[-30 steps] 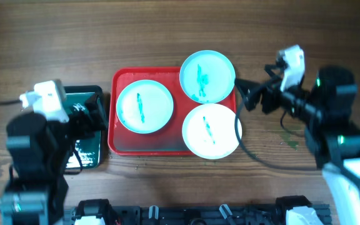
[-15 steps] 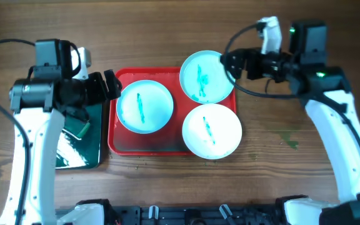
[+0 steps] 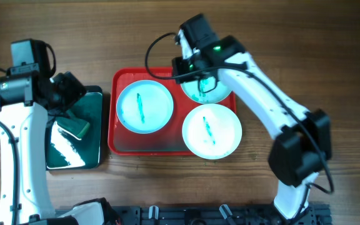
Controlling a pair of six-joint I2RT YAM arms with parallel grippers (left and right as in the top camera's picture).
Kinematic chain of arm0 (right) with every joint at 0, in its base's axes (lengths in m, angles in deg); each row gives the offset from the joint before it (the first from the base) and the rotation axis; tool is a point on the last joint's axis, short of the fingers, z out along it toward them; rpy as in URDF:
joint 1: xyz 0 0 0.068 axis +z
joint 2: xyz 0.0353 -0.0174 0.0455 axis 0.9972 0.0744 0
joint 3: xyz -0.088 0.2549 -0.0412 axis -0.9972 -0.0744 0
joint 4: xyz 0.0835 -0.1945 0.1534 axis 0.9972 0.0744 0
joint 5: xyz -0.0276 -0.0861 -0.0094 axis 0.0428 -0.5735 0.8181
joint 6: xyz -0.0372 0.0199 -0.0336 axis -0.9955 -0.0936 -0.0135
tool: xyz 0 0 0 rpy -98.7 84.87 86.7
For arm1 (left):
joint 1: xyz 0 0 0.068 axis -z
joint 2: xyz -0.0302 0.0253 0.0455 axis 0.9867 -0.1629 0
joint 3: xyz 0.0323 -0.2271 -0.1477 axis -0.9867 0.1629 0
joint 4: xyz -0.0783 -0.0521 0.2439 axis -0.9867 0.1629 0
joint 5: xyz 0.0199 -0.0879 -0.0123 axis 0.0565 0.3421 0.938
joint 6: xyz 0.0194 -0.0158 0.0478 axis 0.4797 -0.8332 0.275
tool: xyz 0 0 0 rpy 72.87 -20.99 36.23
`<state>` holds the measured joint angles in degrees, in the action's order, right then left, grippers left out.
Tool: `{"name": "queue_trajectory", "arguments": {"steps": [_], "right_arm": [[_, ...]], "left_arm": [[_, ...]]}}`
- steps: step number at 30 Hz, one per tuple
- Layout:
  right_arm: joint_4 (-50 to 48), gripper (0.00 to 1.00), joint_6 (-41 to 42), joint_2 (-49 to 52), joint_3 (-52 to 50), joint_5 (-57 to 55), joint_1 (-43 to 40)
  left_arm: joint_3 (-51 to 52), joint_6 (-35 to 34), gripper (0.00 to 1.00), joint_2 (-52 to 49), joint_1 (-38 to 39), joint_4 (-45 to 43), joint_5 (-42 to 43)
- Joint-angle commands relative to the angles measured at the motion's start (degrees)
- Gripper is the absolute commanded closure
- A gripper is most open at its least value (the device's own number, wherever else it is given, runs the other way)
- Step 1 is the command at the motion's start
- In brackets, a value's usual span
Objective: Clean dirty plates on tray and stack at the side
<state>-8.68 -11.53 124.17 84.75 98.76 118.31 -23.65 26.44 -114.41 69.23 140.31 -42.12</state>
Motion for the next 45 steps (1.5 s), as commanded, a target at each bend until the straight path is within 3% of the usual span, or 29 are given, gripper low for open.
{"name": "queue_trajectory", "arguments": {"steps": [1,16,19,22,28,32,36,39,45], "right_arm": [[-1.22,0.62,4.17,5.4,1.01,-4.33,2.54],[-2.05,0.68,4.61,13.99,0.87,-7.5,5.73],[-2.51,0.75,4.63,14.6,0.5,-5.38,5.73],[-2.91,0.76,5.68,14.8,0.17,-4.07,5.73],[-3.65,0.9,5.68,16.17,0.13,-4.07,5.73],[-4.13,0.96,5.7,16.61,0.13,-4.07,5.73],[-4.22,0.96,5.68,16.61,0.13,-4.09,5.73],[-4.15,0.95,5.68,16.61,0.13,-4.09,5.73],[-4.09,0.95,5.7,16.61,0.13,-4.09,5.73]], "left_arm": [[-1.01,-1.77,0.17,-0.33,-3.3,0.02,-2.38],[-1.01,-1.73,0.17,-2.97,-4.52,0.26,-2.34],[-1.01,-1.73,0.17,-5.18,-4.52,0.92,-2.34],[-1.01,-1.75,0.18,-6.86,-4.52,1.14,-2.36],[1.38,-1.79,0.28,-8.37,-4.52,0.61,-2.36],[5.35,-1.97,0.3,-8.48,-4.52,-2.97,-2.36],[11.06,-1.97,0.46,-8.5,-4.52,-7.98,-2.34],[15.3,-2.01,0.44,-8.52,-4.55,-12.52,-2.6],[24.81,-3.67,0.55,-8.57,-4.63,-28.26,-5.57]]}}
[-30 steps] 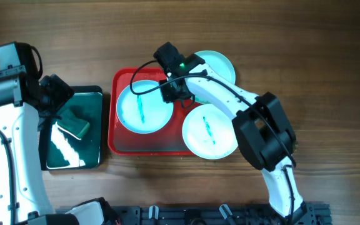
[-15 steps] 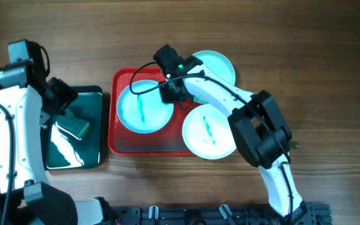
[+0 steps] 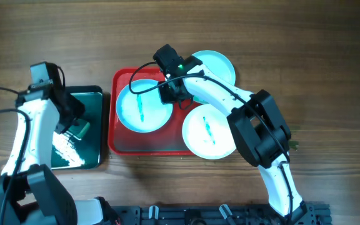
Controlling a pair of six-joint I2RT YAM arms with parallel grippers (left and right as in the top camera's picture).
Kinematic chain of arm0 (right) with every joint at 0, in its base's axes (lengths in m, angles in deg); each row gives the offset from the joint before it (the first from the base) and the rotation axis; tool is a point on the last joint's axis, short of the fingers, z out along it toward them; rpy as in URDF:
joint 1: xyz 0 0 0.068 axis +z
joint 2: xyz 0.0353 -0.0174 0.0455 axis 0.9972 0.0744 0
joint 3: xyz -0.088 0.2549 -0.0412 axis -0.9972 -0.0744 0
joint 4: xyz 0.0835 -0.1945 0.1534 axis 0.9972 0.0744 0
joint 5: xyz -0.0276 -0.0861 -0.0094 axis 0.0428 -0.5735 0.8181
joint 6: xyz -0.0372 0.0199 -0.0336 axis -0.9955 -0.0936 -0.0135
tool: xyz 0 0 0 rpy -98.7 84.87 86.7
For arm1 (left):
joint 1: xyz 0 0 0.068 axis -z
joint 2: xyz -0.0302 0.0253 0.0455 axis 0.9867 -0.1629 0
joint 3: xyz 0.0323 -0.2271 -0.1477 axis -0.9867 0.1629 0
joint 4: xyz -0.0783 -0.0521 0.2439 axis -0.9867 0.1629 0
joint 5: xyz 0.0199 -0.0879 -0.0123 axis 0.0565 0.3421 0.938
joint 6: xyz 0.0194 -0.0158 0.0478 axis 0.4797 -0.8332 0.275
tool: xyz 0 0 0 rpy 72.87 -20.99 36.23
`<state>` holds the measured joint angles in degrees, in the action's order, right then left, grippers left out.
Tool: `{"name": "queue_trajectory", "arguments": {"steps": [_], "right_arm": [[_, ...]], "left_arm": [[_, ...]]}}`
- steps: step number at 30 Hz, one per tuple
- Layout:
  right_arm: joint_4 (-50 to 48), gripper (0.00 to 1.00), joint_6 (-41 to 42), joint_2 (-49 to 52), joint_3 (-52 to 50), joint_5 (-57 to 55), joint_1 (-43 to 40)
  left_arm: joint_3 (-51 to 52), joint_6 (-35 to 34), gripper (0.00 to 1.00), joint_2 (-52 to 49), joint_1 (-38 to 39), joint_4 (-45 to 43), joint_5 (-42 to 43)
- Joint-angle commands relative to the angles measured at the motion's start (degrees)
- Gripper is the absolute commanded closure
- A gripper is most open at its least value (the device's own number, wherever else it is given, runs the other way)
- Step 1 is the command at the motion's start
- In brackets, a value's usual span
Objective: Clean dirty plates on tray and stack at the side
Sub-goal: 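Grasp the green sponge with the left gripper from the black tray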
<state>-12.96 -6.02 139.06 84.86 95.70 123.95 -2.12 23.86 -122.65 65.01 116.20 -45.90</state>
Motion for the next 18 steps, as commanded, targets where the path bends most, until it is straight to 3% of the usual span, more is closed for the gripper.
{"name": "queue_trajectory", "arguments": {"steps": [1,5,18], "right_arm": [[0.2,0.95,0.2,1.73,0.02,-1.03,0.09],[0.2,0.95,0.17,1.73,0.02,-1.03,0.09],[0.07,0.95,0.15,1.73,0.02,-1.03,0.09]], "left_arm": [[4.35,-1.14,0.59,-0.33,-0.42,-5.81,-1.79],[6.88,-2.47,0.67,-0.35,-0.44,-8.33,-4.39],[7.1,-3.63,0.74,-5.05,-0.42,-10.88,-5.29]]}}
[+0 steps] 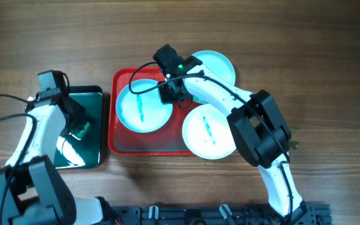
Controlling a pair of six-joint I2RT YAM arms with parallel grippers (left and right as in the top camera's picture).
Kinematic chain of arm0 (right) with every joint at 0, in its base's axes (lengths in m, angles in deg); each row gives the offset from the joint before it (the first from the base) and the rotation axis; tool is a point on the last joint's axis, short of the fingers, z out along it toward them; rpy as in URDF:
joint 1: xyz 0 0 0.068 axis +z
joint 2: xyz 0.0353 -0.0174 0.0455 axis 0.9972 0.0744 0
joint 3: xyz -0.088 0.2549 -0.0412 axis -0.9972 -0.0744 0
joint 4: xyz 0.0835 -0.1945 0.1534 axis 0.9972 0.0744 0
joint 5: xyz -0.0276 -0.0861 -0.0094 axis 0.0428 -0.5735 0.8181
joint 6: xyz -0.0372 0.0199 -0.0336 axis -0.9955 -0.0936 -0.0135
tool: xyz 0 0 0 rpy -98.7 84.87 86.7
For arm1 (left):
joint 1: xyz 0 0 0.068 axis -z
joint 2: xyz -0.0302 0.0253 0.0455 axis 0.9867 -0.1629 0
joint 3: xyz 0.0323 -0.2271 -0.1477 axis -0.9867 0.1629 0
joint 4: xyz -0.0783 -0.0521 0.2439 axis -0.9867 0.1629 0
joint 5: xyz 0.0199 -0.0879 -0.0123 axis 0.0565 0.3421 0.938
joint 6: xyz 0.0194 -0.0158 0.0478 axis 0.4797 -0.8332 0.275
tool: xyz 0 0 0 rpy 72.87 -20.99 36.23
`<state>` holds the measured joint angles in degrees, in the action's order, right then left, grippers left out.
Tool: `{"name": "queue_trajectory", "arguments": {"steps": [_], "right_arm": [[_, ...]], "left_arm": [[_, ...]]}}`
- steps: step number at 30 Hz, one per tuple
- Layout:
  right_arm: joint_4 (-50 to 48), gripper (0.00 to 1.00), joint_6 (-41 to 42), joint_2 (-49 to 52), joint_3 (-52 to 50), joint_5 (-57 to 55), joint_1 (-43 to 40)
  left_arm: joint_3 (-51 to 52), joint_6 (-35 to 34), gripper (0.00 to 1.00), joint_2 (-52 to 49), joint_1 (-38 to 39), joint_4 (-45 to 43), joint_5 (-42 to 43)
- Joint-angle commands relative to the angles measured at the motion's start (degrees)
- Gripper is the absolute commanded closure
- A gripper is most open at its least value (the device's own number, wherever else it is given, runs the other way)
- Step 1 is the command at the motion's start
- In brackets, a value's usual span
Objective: Clean dirty plates on tray and stack at the side
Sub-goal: 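Grasp the green sponge with the left gripper from the black tray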
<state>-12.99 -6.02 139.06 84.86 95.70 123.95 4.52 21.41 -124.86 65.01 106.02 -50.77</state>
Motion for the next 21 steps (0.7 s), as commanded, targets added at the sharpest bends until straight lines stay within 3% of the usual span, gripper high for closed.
{"name": "queue_trajectory", "arguments": {"steps": [1,15,19,20,21], "right_arm": [[0.07,0.95,0.15,1.73,0.02,-1.03,0.09],[0.04,0.95,0.15,1.73,0.02,-1.03,0.09],[0.04,0.95,0.17,1.73,0.02,-1.03,0.09],[0.04,0.95,0.15,1.73,0.02,-1.03,0.09],[0.04,0.95,0.15,1.73,0.02,-1.03,0.09]], "left_arm": [[0.46,-1.18,0.74,-3.34,-0.42,-0.72,-0.04],[0.46,-1.18,0.78,-4.98,-0.42,-0.72,0.57],[0.46,-1.18,0.85,-4.98,-0.42,-0.7,0.57],[0.46,-1.18,0.96,-4.98,-0.42,-0.7,0.52],[0.46,-1.18,0.96,-4.98,-0.42,-0.72,0.48]]}}
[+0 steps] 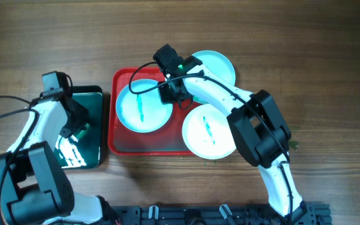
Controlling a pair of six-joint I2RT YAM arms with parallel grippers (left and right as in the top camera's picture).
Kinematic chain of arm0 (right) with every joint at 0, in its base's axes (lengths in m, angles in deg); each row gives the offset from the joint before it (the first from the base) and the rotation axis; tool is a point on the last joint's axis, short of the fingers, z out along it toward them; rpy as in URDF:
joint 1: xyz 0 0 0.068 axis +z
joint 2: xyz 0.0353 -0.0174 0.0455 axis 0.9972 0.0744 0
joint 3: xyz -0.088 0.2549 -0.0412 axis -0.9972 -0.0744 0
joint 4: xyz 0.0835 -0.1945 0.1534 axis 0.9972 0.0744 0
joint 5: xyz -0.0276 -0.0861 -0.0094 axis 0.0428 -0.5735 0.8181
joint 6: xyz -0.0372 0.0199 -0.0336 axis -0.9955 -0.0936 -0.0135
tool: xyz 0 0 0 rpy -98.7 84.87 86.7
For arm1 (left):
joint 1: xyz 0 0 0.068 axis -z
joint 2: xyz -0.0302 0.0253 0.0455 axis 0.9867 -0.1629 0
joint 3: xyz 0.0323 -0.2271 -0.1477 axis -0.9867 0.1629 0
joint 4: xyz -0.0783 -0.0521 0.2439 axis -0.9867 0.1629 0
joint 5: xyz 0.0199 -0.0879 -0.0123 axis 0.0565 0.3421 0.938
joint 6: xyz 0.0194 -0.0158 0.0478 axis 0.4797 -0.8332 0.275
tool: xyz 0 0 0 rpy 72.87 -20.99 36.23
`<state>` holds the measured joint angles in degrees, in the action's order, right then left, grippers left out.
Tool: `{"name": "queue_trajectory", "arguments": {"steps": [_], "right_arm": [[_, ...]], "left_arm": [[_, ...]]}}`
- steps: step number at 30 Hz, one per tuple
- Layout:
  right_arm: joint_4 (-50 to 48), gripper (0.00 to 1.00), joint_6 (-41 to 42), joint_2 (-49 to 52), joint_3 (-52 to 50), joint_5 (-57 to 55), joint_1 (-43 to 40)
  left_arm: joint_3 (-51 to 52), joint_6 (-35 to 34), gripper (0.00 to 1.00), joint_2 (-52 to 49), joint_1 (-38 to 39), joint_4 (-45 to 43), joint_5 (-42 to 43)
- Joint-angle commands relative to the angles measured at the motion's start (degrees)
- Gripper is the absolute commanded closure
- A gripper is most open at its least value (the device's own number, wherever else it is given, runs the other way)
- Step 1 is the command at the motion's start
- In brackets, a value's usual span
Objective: Clean dirty plates on tray and stack at the side
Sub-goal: 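Grasp the green sponge with the left gripper from the black tray, then scrub the left plate with the sponge while right gripper holds its rim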
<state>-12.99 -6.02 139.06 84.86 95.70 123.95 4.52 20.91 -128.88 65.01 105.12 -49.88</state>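
Note:
Three pale plates streaked with green lie at the red tray (120, 147). The left plate (139, 109) is inside it. The back plate (220, 62) and the front plate (210, 132) overhang its right side. My right gripper (169, 95) sits low on the left plate's right rim and looks shut on it, though the wrist hides the fingers. My left gripper (74, 127) is down on the green sponge (84, 127) in the dark basin (89, 153). Only the sponge's edge shows, and the finger gap is hidden.
The dark green basin of shiny water stands left of the tray, almost touching it. A black cable loops over the tray's back edge near the right wrist. A black rail runs along the table's front edge.
My left gripper has shifted slightly farther back over the sponge, hiding more of it. The right arm and the plates have not moved.
At first my right gripper was at the back plate and my left gripper hung above the sponge in the basin. Then the right gripper stood at the left plate's rim and the left gripper was lower over the sponge. Both have stayed there, the left settling onto the sponge.

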Motion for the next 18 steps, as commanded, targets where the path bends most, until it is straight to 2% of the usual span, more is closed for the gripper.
{"name": "queue_trajectory", "arguments": {"steps": [1,4,7,12,16,18], "right_arm": [[-0.24,0.95,0.11,1.73,0.04,-1.03,0.09],[-0.42,0.95,0.09,1.73,0.04,-1.01,0.09],[-0.79,0.96,0.0,1.7,0.04,-1.03,0.07],[-0.63,0.96,-2.91,1.51,1.07,3.17,-0.22],[0.48,0.96,-4.37,1.51,1.07,8.72,-2.45],[0.79,0.96,-4.83,1.51,1.05,11.13,-3.69]], "left_arm": [[0.46,-0.68,0.96,-0.96,-0.42,-0.09,-0.42],[0.33,-0.61,0.96,-0.83,-0.42,-0.44,-0.33],[-3.21,4.35,0.96,0.7,-0.42,1.73,1.73],[-16.9,16.11,0.96,4.9,-0.13,9.03,16.15],[-18.1,20.9,0.96,5.42,3.67,9.09,25.4],[-17.97,20.87,0.96,5.01,6.38,9.09,27.02]]}}
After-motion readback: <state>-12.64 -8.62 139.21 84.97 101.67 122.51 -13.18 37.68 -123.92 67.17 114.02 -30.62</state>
